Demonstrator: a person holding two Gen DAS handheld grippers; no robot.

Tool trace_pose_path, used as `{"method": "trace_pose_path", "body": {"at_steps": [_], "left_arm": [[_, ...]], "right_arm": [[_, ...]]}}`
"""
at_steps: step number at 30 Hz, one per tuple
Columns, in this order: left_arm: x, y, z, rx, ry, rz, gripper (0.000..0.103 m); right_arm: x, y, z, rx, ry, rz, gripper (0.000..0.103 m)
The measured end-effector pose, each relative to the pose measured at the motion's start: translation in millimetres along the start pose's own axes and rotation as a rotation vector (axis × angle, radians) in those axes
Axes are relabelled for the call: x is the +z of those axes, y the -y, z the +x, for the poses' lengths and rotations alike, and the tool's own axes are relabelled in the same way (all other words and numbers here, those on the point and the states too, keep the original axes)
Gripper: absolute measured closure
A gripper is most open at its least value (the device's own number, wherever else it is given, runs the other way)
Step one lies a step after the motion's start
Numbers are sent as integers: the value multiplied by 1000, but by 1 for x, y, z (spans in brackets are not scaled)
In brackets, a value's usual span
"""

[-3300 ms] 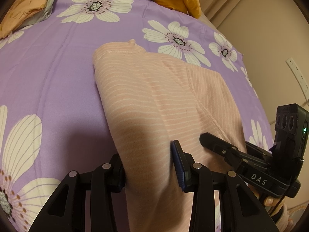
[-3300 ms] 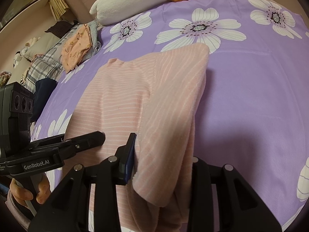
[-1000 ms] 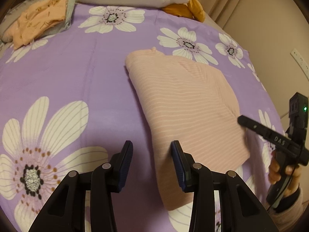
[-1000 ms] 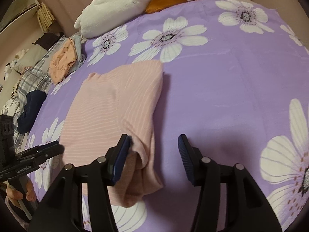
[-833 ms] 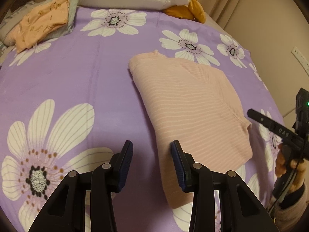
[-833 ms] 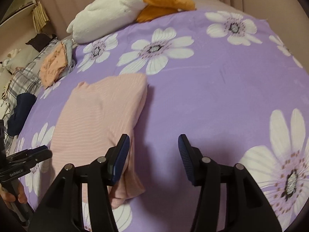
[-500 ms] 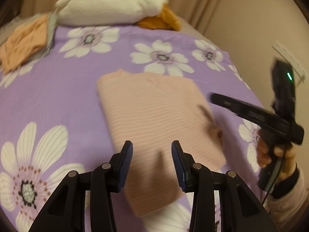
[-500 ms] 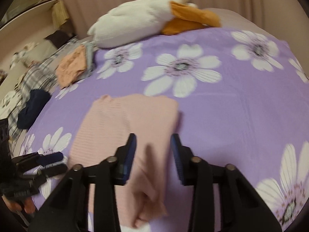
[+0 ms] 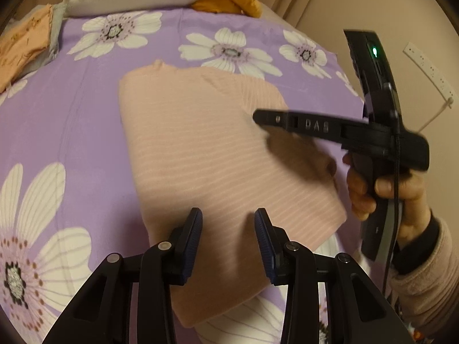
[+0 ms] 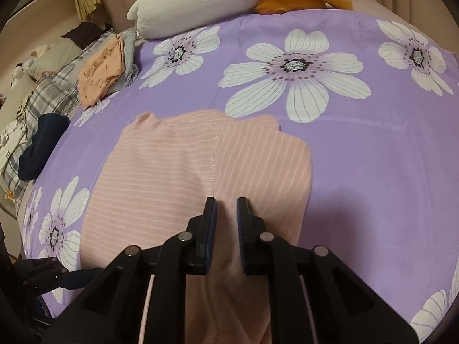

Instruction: Fold small clothes

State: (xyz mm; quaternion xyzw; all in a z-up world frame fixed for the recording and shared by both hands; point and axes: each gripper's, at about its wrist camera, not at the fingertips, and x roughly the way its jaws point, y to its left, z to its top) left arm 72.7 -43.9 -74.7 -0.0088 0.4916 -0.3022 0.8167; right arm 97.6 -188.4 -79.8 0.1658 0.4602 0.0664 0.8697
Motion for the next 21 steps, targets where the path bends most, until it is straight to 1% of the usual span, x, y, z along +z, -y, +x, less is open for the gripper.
{"method": "trace_pose_path", "body": {"at_steps": [1,2,4,6,8,11,12,13,14,15,17,18,21], "left_arm": [[4,1,-3,1,16,2,64],[9,1,-6,3,36,3,64],[26,1,-13,3,89,-3,64],[39,-5,-11,4,113,-16,64],[52,-15,-1,24,110,-49,64],[61,-25,14,68,109,-78,64],[62,-28,19,80,97,-85,64],[59,-32,22,83,86,-94,64],[58,-36,31,90,62,-113,64],[57,-38,32,96,57,-117,64],[52,-31,24,109,71,-96,64],[49,-28,20,110,72,-90,64],[30,-19,5,120,74,-73,64]], "right_arm": [[-1,-2,-5,10,6,-1,85],[-3,-3,-9,21,11,0,83],[-6,-4,-18,37,17,1,84],[-12,-5,-26,52,19,-1,84],[-17,-5,-30,57,17,-4,84],[-23,-6,-33,58,7,-21,84],[-25,-5,-32,55,3,-28,84],[-27,-4,-31,50,-3,-29,86],[-29,-2,-28,44,-15,-20,87],[-30,0,-29,45,-18,-8,87],[-34,0,-35,45,-7,-3,87],[-38,-1,-39,41,0,-6,84],[-58,-3,-52,40,0,-13,82]]}}
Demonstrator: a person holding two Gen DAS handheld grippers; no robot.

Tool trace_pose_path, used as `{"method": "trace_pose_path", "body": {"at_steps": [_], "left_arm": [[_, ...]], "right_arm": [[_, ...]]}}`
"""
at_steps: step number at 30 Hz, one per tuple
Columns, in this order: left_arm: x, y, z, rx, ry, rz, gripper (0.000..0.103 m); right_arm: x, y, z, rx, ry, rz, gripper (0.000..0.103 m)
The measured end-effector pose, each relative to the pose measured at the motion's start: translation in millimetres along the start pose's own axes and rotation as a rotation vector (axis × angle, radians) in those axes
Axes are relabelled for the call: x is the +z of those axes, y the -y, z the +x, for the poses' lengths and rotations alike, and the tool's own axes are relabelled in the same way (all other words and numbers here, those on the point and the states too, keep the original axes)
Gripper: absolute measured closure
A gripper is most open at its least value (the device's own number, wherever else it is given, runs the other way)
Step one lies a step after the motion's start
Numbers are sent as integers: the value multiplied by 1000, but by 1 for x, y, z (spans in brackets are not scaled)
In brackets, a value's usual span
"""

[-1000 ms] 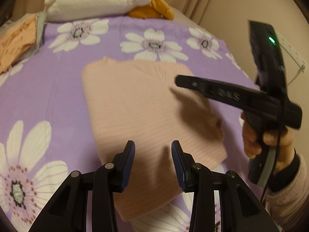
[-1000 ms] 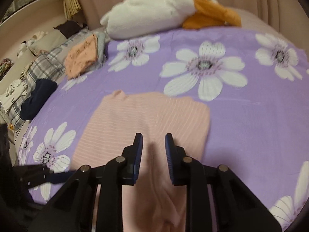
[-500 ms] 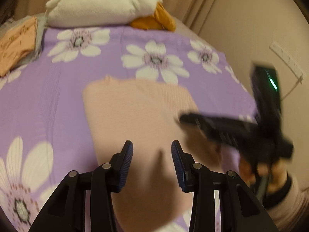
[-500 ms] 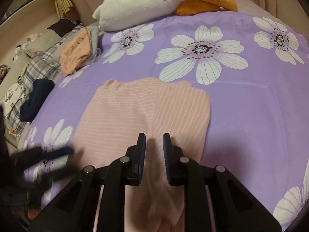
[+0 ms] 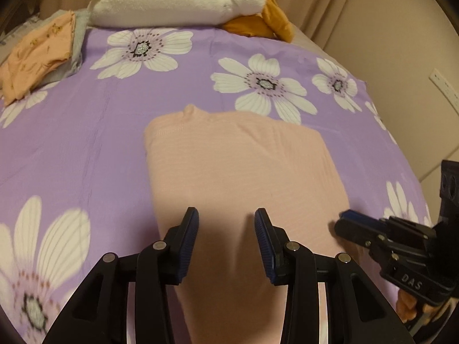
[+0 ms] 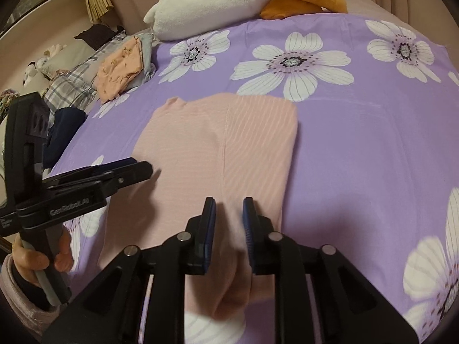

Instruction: Fold small clothes

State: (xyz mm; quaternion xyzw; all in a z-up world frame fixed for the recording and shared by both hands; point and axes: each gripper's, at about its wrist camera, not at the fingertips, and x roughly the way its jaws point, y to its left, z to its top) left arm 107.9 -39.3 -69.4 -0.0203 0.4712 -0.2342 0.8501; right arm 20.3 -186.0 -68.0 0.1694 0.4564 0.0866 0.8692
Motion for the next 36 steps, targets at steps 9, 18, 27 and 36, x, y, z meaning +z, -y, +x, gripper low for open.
{"method": "trace_pose_path", "body": {"at_steps": [9,18,27,36], "left_arm": [[-72,19,-16,55,-71,75,64],[-59,44,-93,67,15,55,18],[-57,51,-159,157,44,-15,5],[-82,55,-155,234,27,1,5]], "right_arm": [[-42,-1,-16,-56,-61,13,79],[-33,-35,-97,-174,89,-23,28],[-30,-65,-171,-211,200,-63,0],[-53,-66,-156,-233,138,-34,0]]}}
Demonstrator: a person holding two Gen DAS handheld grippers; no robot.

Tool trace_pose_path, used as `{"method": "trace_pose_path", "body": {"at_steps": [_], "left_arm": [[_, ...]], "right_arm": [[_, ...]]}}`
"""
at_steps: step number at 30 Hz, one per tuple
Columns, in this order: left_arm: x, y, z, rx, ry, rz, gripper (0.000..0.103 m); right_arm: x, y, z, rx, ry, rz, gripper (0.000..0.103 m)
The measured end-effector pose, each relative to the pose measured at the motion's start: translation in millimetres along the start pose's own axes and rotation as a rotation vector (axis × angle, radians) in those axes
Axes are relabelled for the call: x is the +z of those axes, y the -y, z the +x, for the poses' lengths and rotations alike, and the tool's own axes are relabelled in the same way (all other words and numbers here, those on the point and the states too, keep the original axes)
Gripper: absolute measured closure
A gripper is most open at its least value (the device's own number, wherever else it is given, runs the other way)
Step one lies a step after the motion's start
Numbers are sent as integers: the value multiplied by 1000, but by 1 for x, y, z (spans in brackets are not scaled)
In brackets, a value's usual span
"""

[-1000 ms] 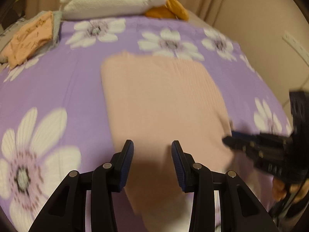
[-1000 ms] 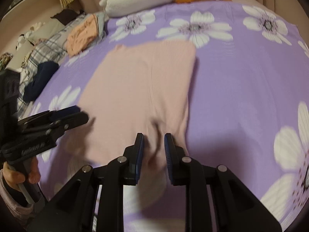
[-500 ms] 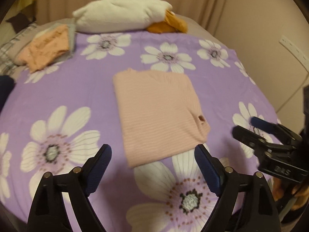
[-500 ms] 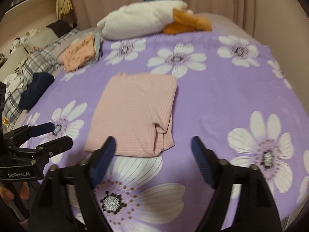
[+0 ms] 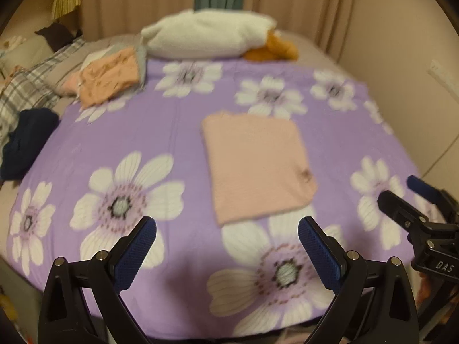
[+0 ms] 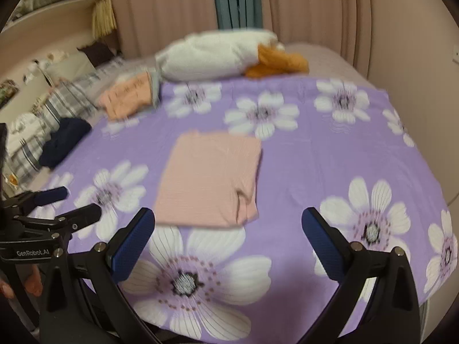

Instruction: Fold small clothes

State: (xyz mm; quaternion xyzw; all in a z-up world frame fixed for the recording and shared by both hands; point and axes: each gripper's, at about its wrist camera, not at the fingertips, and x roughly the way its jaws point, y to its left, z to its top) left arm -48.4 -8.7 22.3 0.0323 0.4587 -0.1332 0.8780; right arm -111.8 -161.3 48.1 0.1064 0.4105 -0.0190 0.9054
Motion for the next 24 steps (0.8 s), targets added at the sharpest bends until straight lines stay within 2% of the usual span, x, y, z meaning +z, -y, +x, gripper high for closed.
{"method": "trace_pose_path", "body": {"at_steps": [4,15,24], "left_arm": [[-8,6,5,8,-26,31,5],[-10,12,-5,-10,-19,36,5],[-7,8,-7,3,-8,26,5]], "right_arm": [[-4,-4,4,21,-16,1,0],[-2,-5,-2,11,-3,-1,0],[-1,-7,-4,18,6,-1,0]]}}
